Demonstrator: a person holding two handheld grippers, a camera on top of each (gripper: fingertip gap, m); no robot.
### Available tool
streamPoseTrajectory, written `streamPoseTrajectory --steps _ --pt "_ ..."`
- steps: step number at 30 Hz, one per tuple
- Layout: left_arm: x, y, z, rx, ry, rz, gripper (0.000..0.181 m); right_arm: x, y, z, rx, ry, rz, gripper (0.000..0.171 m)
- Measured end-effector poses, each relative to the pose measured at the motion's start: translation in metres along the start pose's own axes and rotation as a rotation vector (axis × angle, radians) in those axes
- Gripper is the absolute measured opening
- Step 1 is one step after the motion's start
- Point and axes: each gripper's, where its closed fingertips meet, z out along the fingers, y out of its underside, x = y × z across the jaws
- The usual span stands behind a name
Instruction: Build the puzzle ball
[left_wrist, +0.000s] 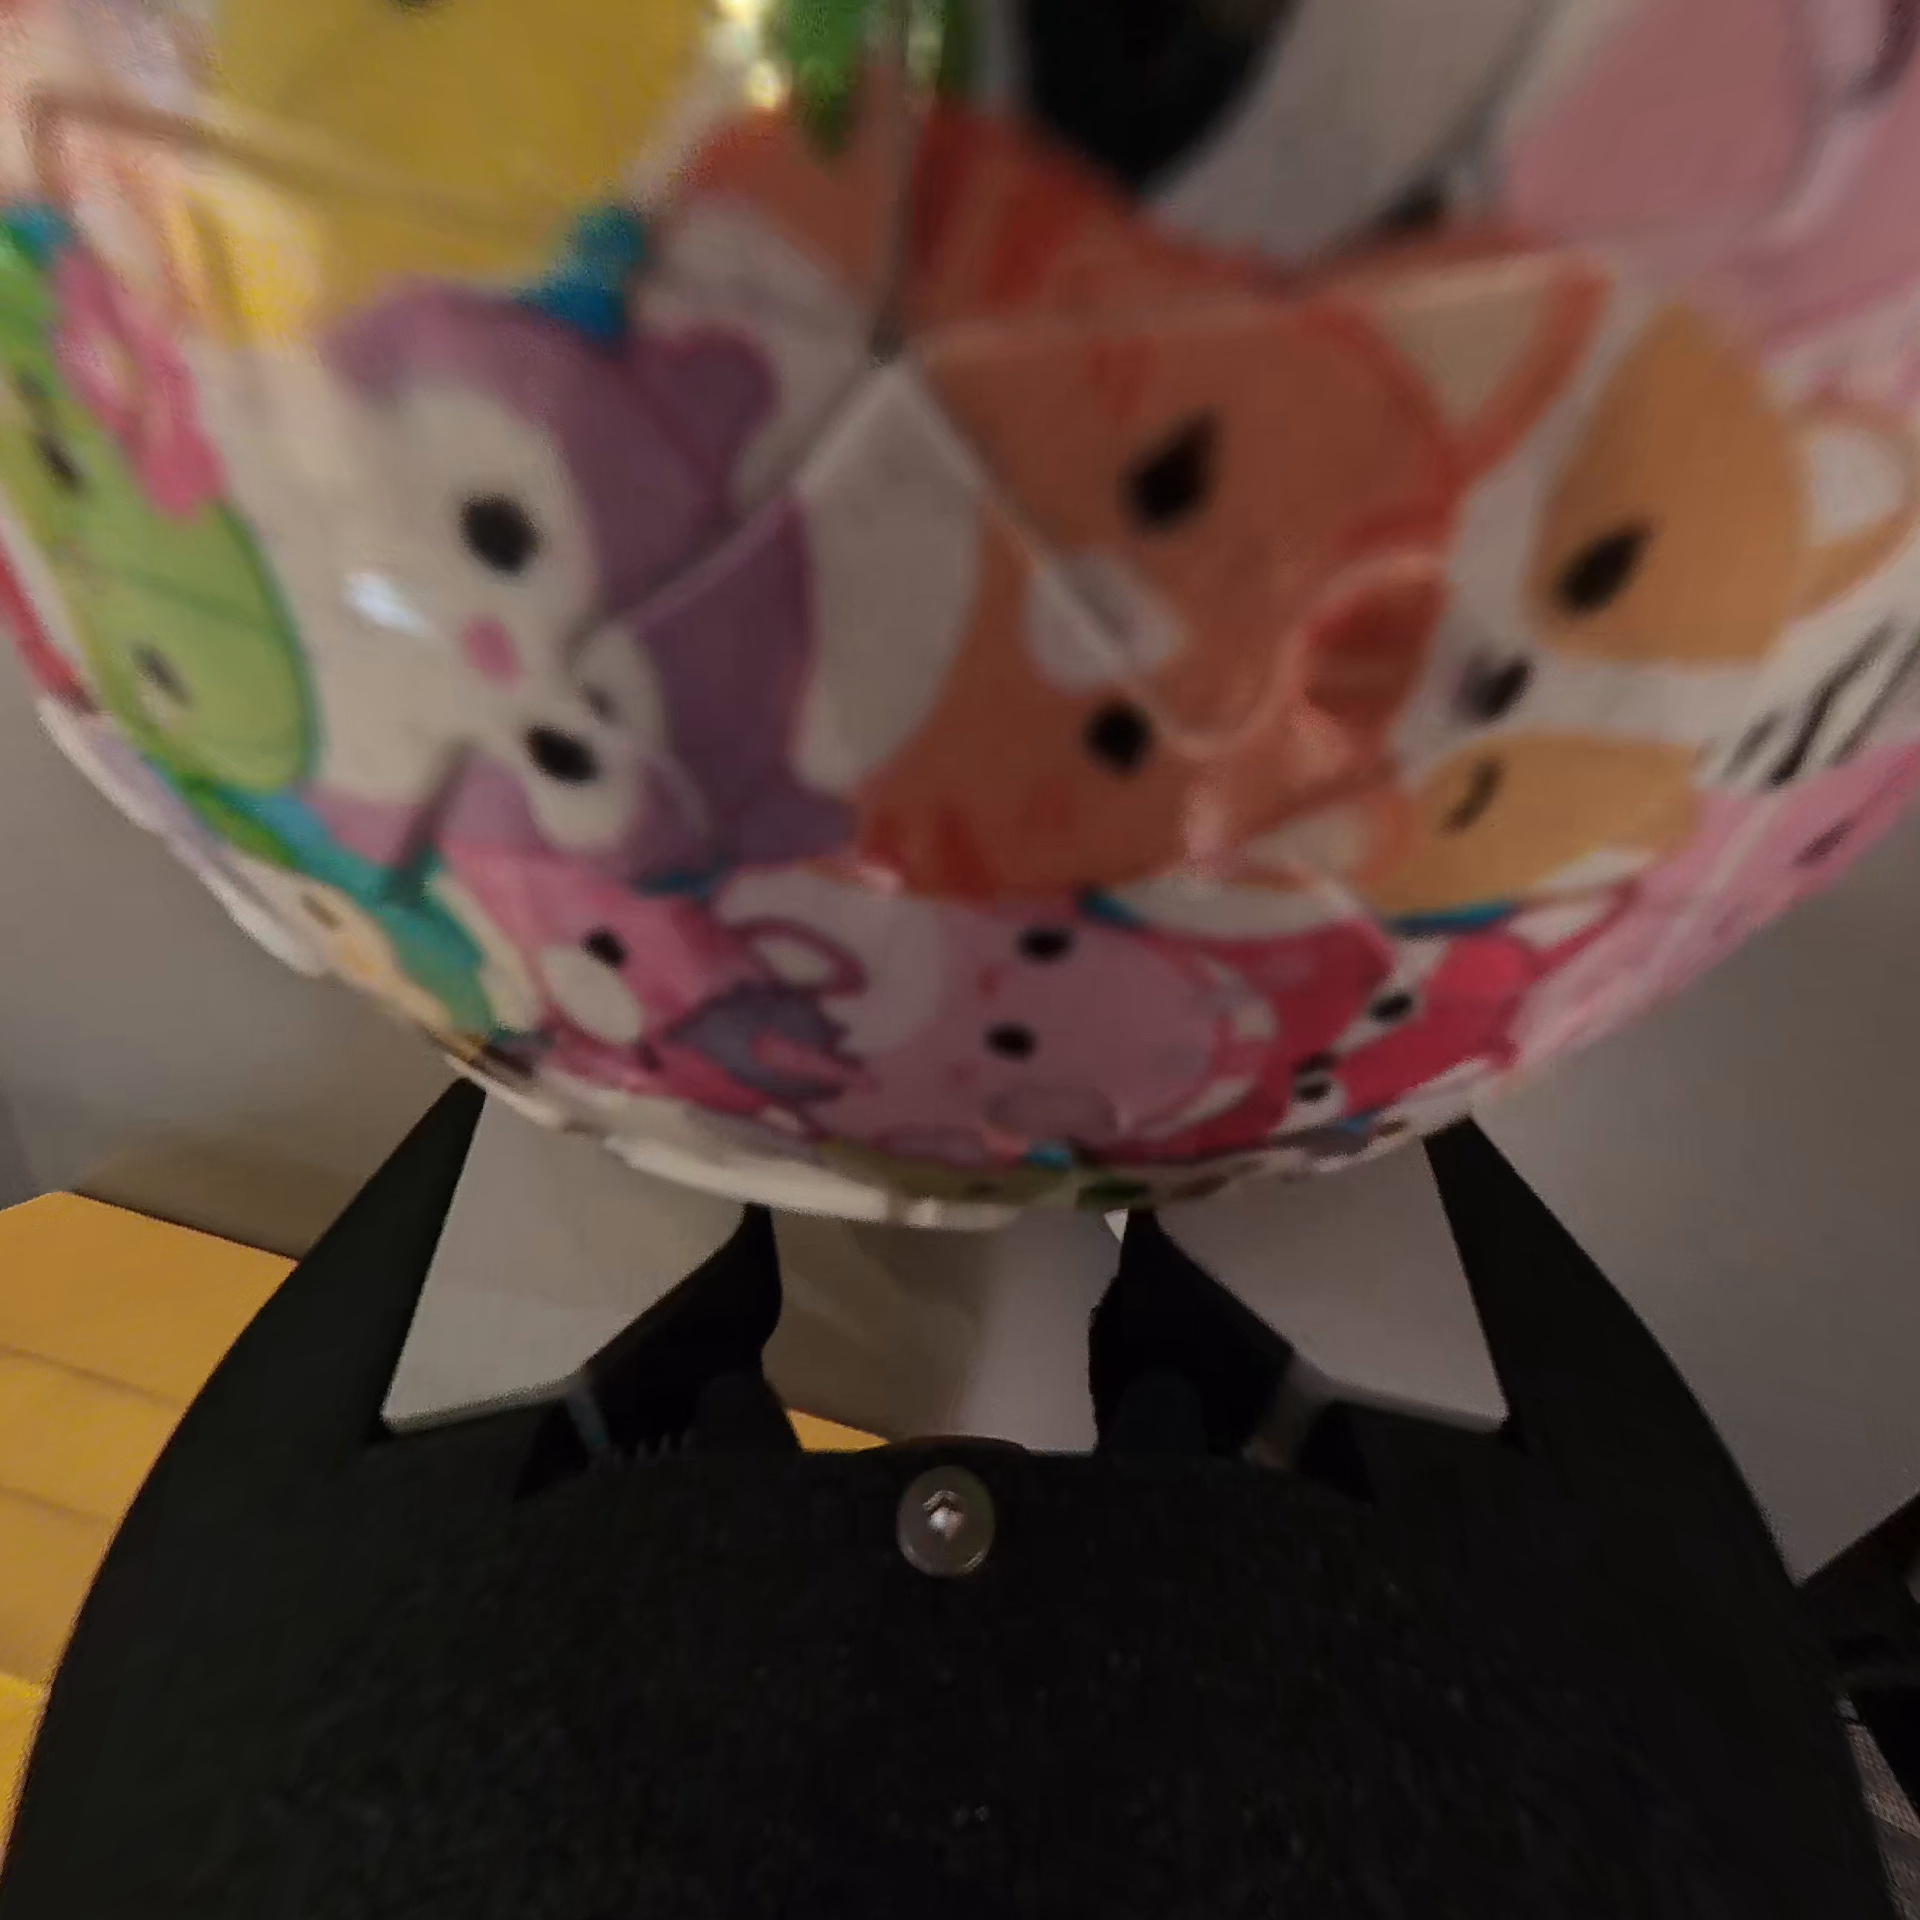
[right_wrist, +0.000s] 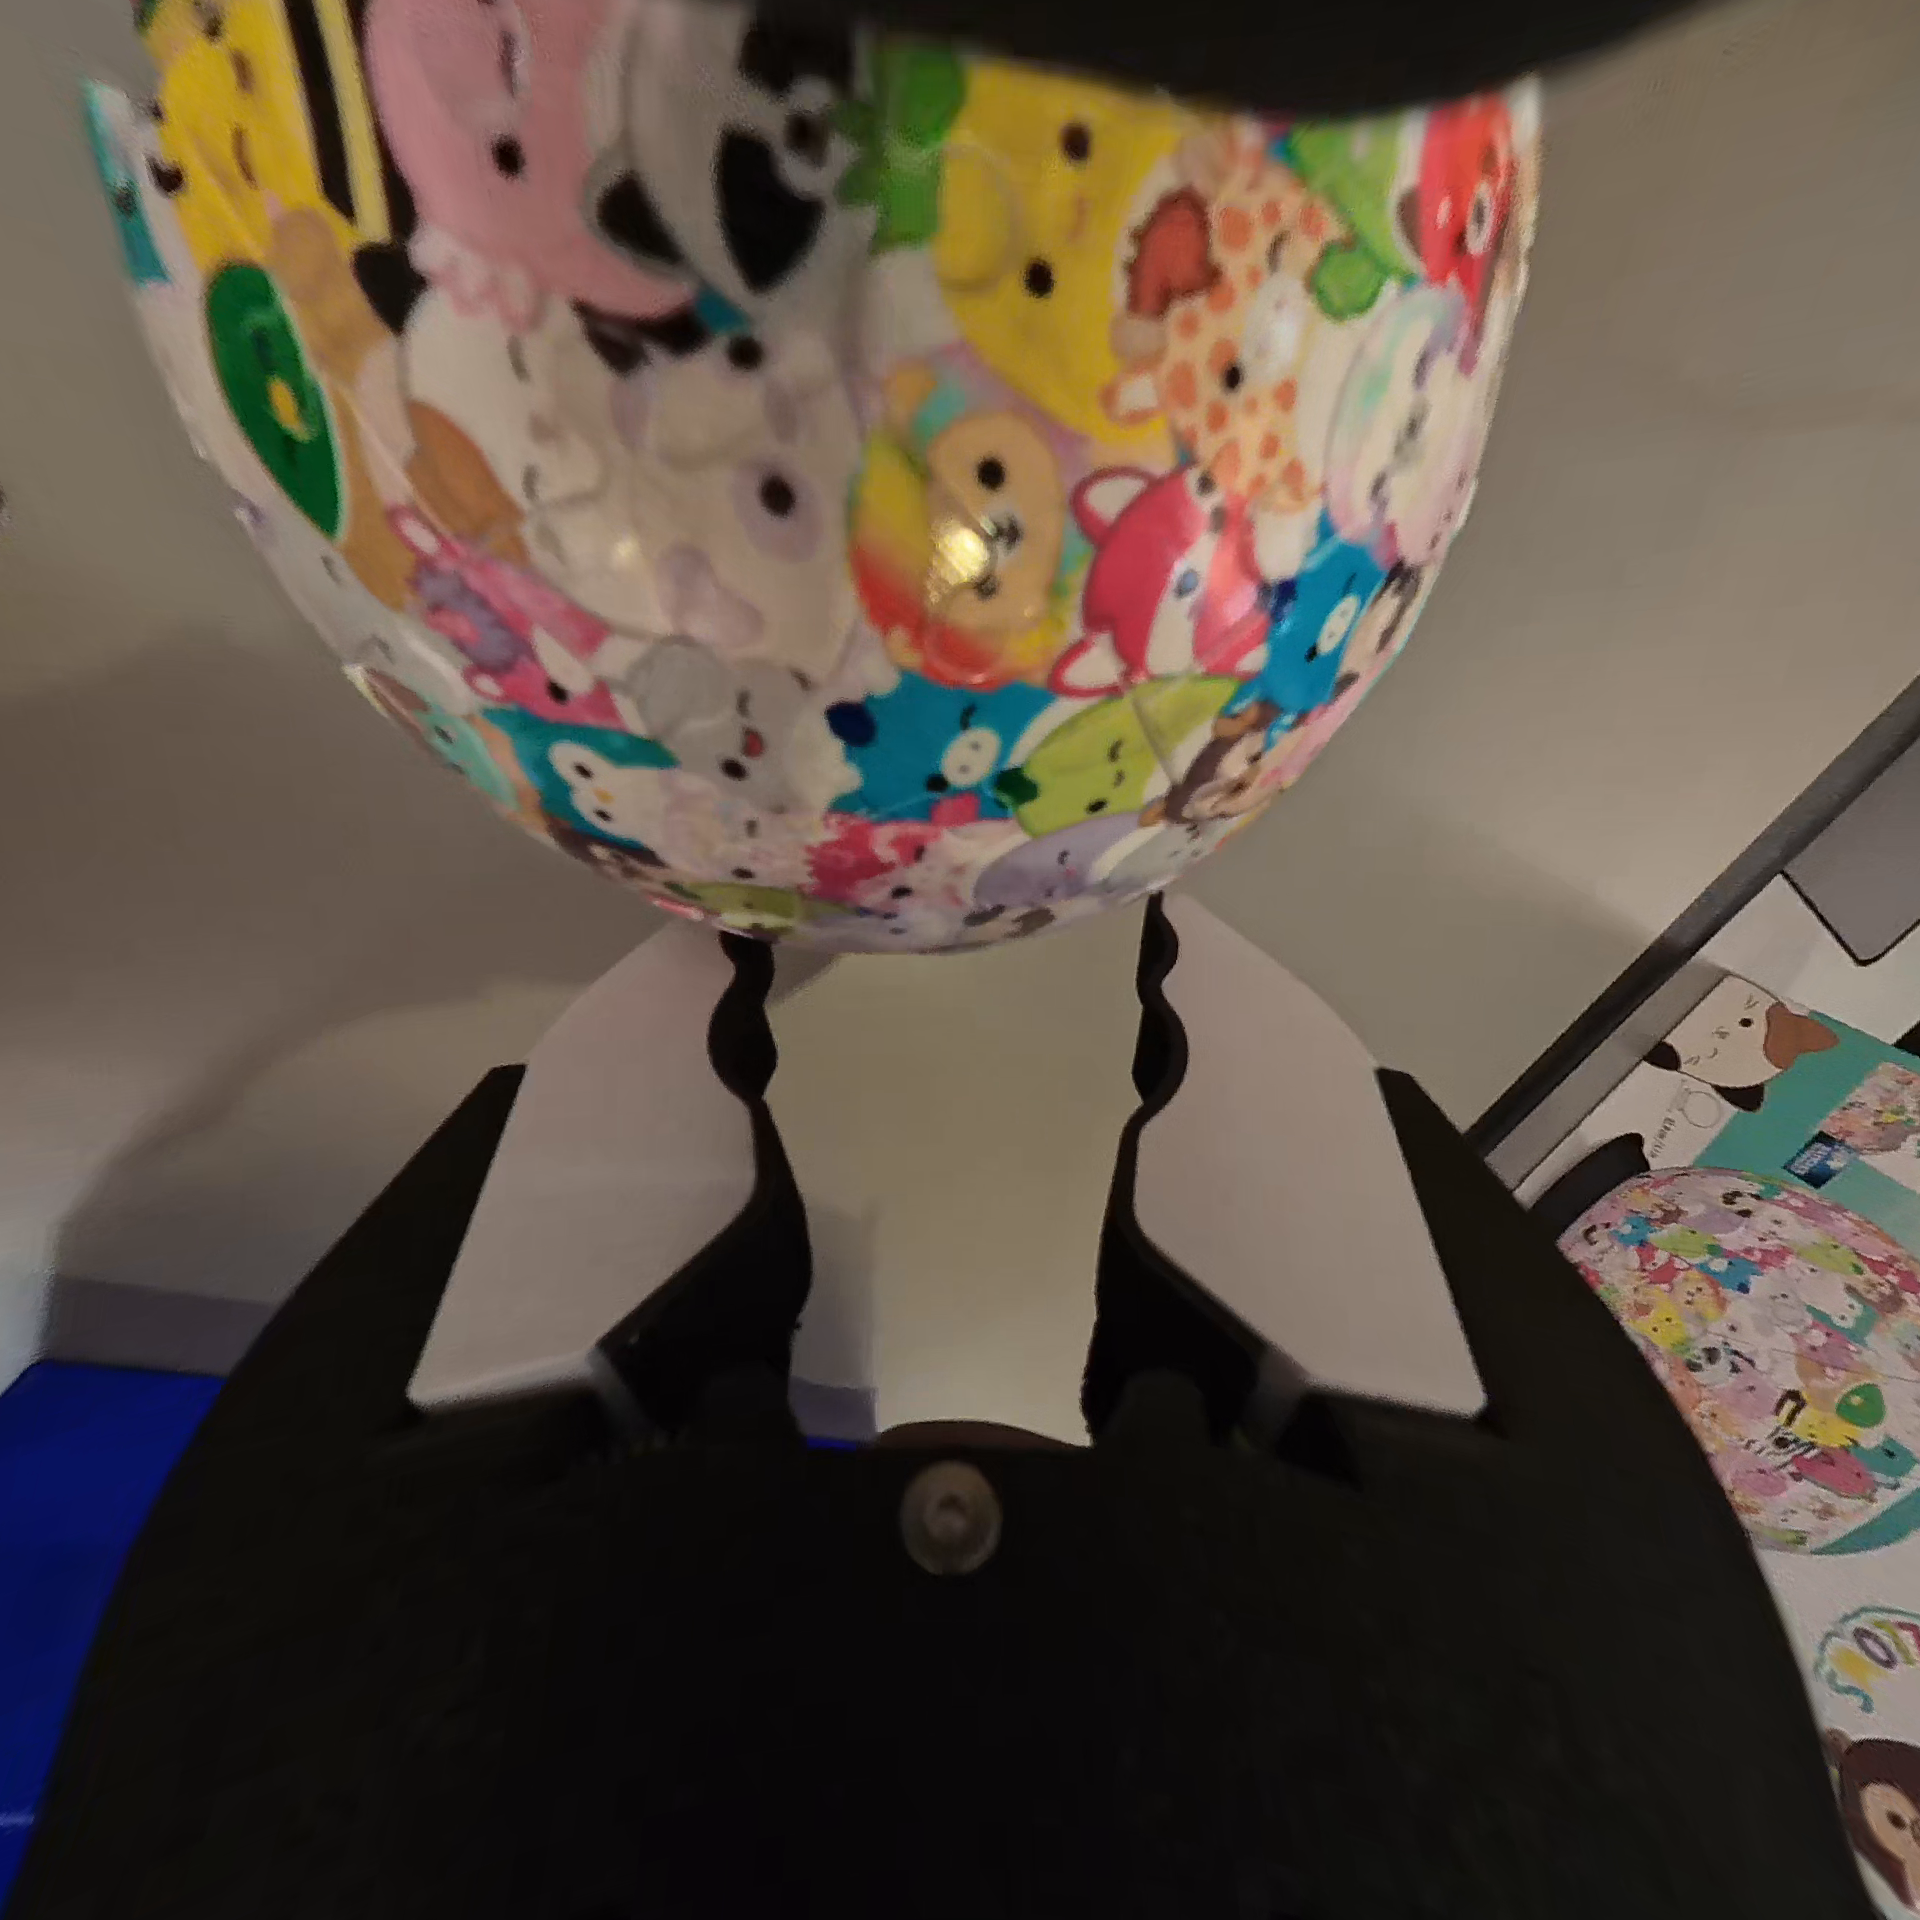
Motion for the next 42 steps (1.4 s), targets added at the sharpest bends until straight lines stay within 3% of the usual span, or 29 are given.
streamPoseTrajectory --steps 11,15,22,36,40,42 --pt "0.018 0.005 0.008 -0.04 0.061 0.0 0.079 -0.018 0.001 0.013 0.013 -0.062 0.04 0.07" --pt "0.016 0.007 0.005 -0.05 0.101 -0.013 0.072 -0.011 0.006 0.018 0.045 -0.098 0.094 0.07" --pt "0.02 0.012 0.004 -0.081 0.12 0.017 0.077 -0.015 0.015 0.028 0.059 -0.12 0.115 0.069" --pt "0.014 0.016 -0.002 -0.105 0.159 0.015 0.079 -0.025 0.029 0.02 0.171 -0.114 0.269 0.067" --pt "0.013 0.016 -0.015 -0.05 0.133 -0.019 0.079 -0.029 0.022 -0.016 0.285 -0.02 0.473 0.053" --pt "0.016 0.013 -0.024 0.005 0.139 -0.048 0.079 -0.049 0.012 -0.024 0.336 0.006 0.621 0.058"
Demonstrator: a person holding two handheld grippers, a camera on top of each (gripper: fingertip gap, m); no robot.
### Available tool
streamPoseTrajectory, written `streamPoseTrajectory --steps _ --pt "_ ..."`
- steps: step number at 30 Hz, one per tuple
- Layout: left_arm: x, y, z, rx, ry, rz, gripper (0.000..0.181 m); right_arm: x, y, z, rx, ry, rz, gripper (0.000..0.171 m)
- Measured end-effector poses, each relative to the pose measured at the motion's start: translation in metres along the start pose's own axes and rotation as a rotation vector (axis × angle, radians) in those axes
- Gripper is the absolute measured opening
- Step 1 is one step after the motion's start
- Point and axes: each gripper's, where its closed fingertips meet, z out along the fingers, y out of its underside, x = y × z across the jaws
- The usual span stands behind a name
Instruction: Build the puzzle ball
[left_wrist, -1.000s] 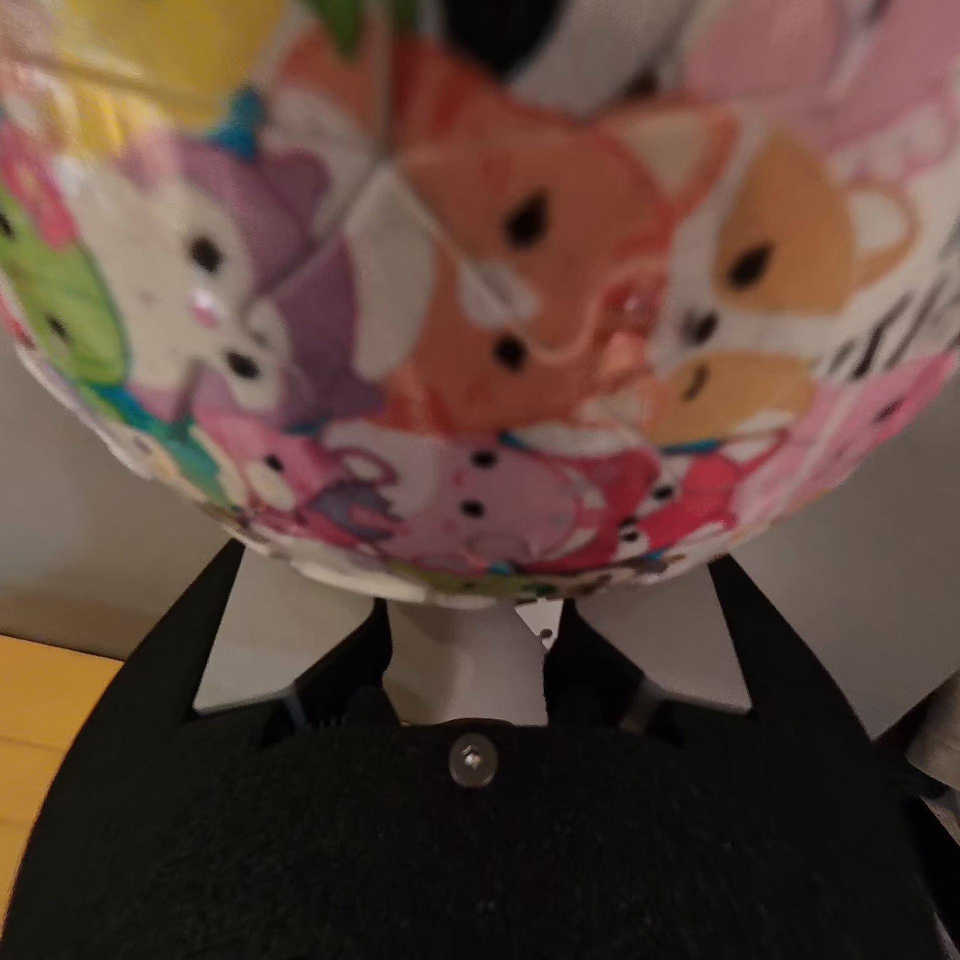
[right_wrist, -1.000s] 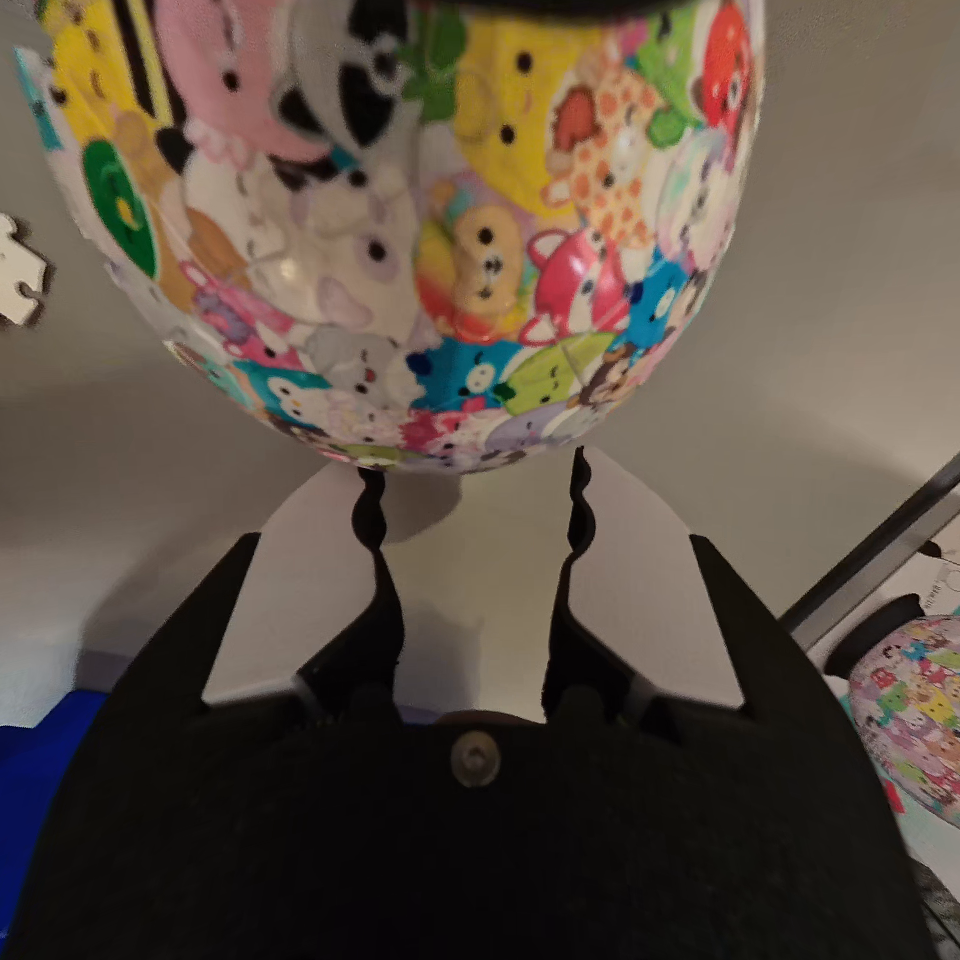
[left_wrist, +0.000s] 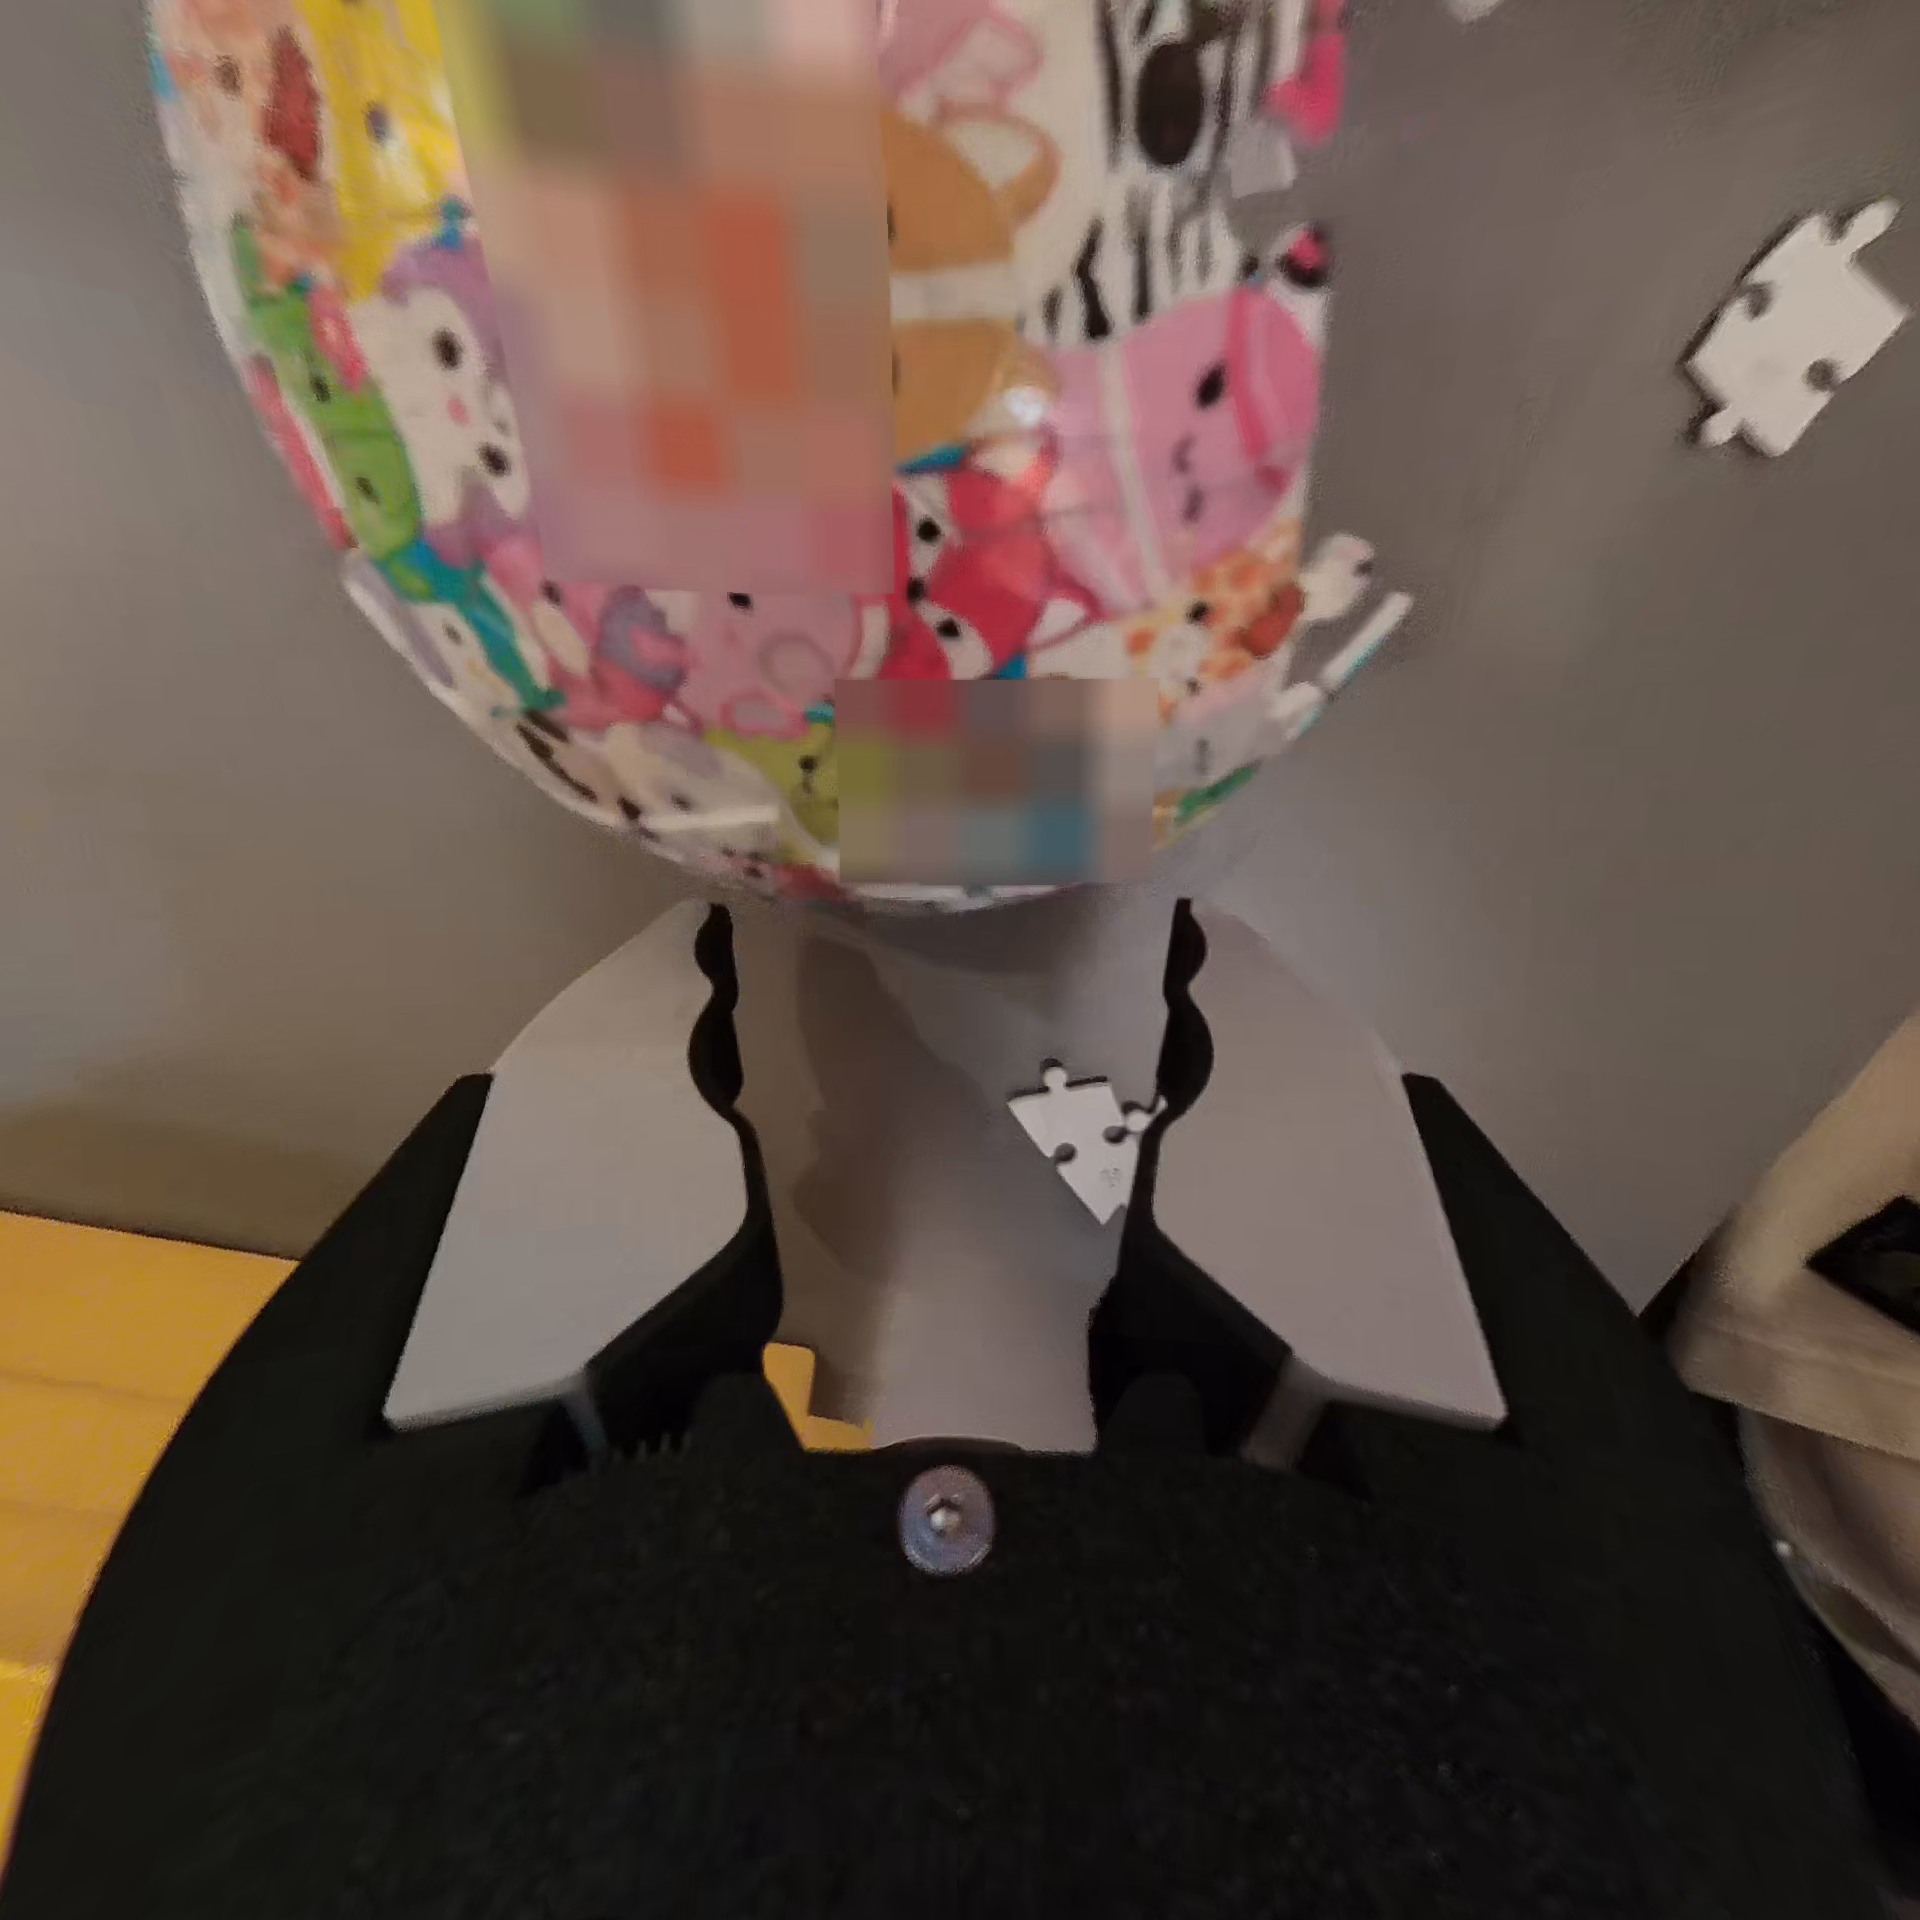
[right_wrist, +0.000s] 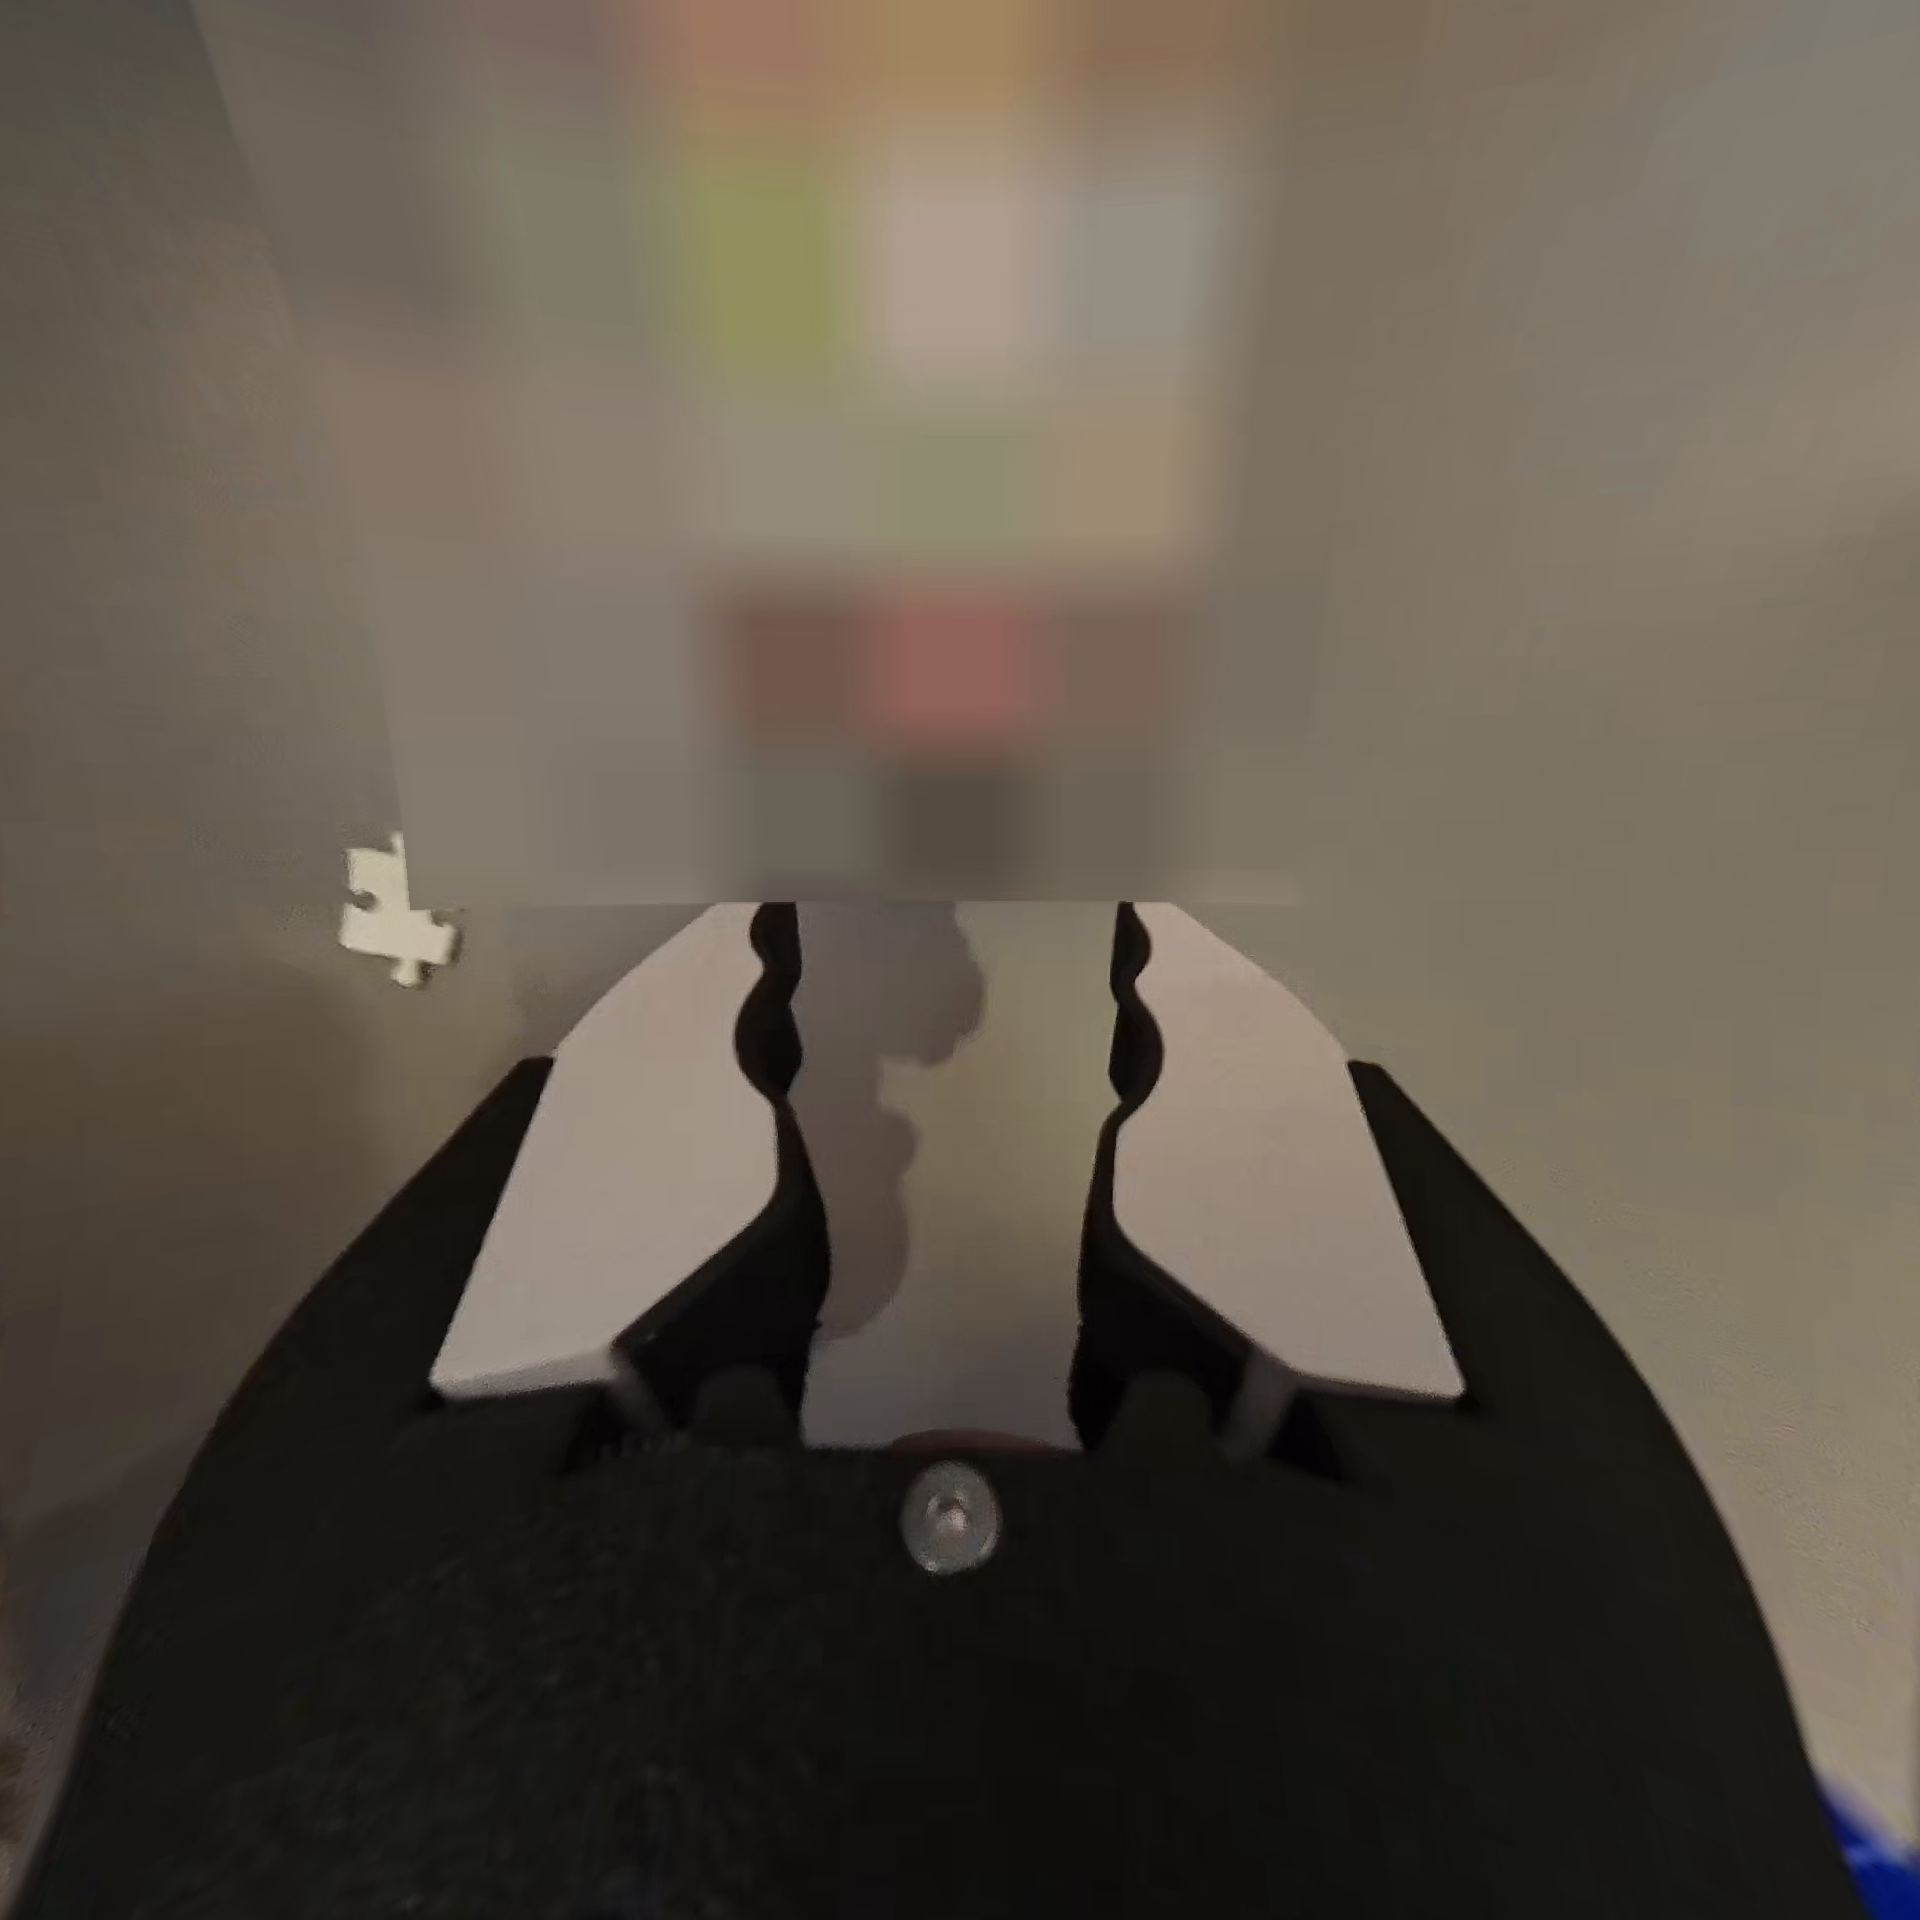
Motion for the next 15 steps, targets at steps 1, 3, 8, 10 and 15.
streamPoseTrajectory --steps 1,3,8,10,15 --pt "0.001 -0.001 -0.003 0.027 -0.003 -0.017 0.079 -0.01 0.005 0.002 0.019 0.045 0.05 0.06" --pt "0.003 0.0 -0.009 0.069 -0.01 -0.051 0.08 -0.035 0.011 0.011 0.099 0.123 0.131 0.066" --pt "0.018 0.0 -0.018 0.181 -0.007 -0.096 0.078 -0.074 0.008 0.049 0.337 0.168 0.454 0.055" --pt "0.014 -0.002 -0.02 0.203 -0.034 -0.095 0.079 -0.074 0.003 0.06 0.383 0.156 0.528 0.055" --pt "0.01 -0.005 -0.019 0.248 0.016 -0.13 0.077 -0.06 0.008 0.078 0.287 0.13 0.567 0.05"
